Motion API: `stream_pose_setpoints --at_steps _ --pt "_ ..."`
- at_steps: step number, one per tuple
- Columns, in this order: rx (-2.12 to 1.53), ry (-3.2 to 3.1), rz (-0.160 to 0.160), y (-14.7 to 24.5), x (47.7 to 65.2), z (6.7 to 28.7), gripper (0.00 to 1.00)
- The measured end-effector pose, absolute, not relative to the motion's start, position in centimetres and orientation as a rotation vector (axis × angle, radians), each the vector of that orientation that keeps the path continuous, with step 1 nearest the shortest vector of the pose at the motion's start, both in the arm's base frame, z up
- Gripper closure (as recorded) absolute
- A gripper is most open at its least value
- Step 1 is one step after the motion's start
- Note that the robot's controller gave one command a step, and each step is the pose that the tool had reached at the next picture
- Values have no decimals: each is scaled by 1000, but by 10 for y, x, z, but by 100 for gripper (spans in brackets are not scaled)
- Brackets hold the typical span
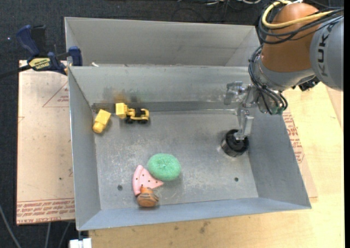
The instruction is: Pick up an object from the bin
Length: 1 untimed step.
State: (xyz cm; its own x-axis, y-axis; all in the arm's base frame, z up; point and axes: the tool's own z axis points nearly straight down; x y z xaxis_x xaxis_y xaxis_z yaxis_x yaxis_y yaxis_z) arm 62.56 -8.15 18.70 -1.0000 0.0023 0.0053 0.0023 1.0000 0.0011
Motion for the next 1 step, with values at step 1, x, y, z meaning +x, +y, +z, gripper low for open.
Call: stream_pose_setpoints --at_steps 1 --pt "-1 -3144 0 -81 627 192 0"
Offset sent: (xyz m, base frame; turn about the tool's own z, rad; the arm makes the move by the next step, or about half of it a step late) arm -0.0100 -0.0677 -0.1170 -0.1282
